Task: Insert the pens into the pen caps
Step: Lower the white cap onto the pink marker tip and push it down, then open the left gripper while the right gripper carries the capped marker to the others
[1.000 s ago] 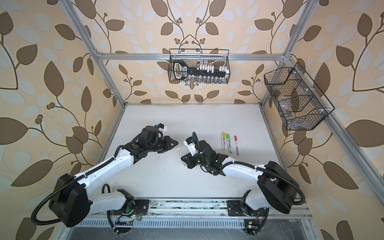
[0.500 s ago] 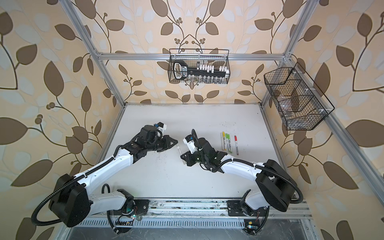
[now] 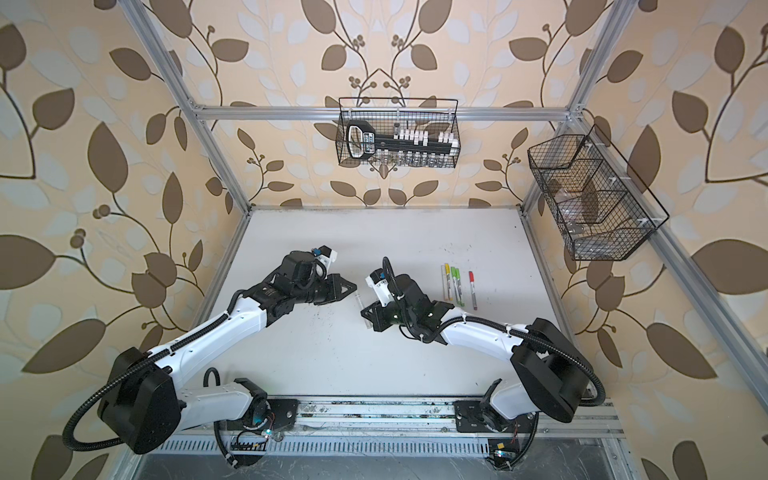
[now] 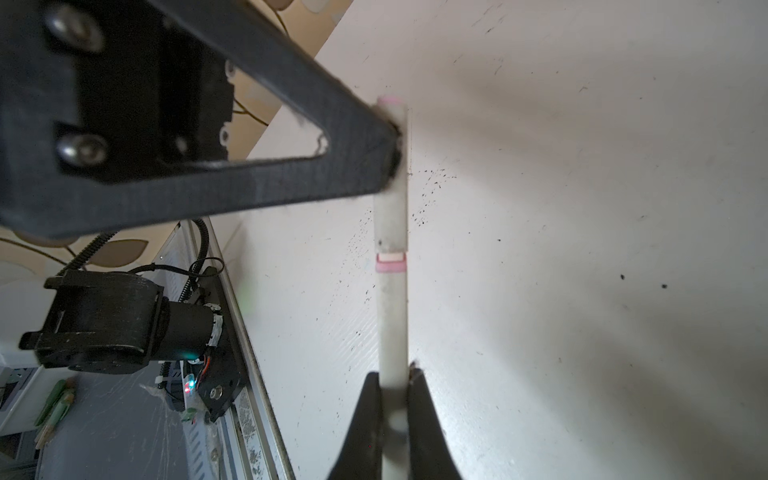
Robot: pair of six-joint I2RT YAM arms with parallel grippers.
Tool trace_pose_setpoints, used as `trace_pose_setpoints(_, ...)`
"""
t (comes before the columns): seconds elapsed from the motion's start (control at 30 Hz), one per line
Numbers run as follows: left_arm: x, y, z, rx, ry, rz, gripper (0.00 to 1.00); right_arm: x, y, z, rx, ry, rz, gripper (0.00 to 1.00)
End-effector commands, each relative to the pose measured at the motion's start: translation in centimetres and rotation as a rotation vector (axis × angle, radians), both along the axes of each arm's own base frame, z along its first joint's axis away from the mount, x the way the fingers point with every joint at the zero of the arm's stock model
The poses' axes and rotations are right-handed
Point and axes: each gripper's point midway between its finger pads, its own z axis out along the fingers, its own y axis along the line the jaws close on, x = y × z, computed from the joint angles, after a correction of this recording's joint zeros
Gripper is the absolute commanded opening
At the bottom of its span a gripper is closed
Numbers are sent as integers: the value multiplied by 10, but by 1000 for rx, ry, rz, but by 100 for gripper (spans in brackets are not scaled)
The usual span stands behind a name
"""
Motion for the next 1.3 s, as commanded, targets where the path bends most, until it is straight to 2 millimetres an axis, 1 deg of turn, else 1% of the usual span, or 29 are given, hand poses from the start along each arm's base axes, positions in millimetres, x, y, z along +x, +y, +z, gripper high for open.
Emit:
trace_pose_setpoints(0.0, -27, -14, -7, 12, 70, -137, 0, 30, 5, 35, 60, -107, -74, 0)
trace_pose_setpoints(0.17, -37, -17, -16, 39, 106, -192, 0, 36, 5, 53, 92, -178, -88, 0)
trace_pose_setpoints(0.47, -55, -17, -31, 93, 150, -244, 0, 64, 5, 90, 127, -271, -117, 0)
trace_pose_setpoints(0.6, -63, -19, -37, 121, 158, -264, 0, 73, 5, 100, 141, -274, -117, 0)
trace_pose_setpoints(0.77, -73, -23, -44, 159, 155, -307, 0, 73, 8, 101, 146, -227, -89, 0)
trace_pose_setpoints(0.9, -76, -19, -50, 213, 171, -327, 0, 68, 4, 92, 93, -209, -77, 0)
trace_pose_setpoints(1.03, -75, -21, -50, 222, 171, -345, 0, 65, -4, 86, 62, -202, -84, 0)
trace_pose_setpoints(1.13, -73, -23, -45, 210, 151, -347, 0, 62, -8, 82, 51, -193, -80, 0)
trace_pose_setpoints(1.17, -71, -24, -42, 202, 138, -344, 0, 60, -9, 77, 41, -180, -75, 0)
trace_pose_setpoints(1.2, -68, -25, -38, 191, 128, -334, 16, 58, -9, 73, 32, -168, -67, 0)
trace_pose_setpoints(1.23, -65, -26, -32, 172, 111, -324, 26, 56, -11, 66, 20, -154, -64, 0)
trace_pose_setpoints(1.27, -60, -29, -22, 142, 81, -313, 39, 53, -14, 56, 4, -133, -62, 0)
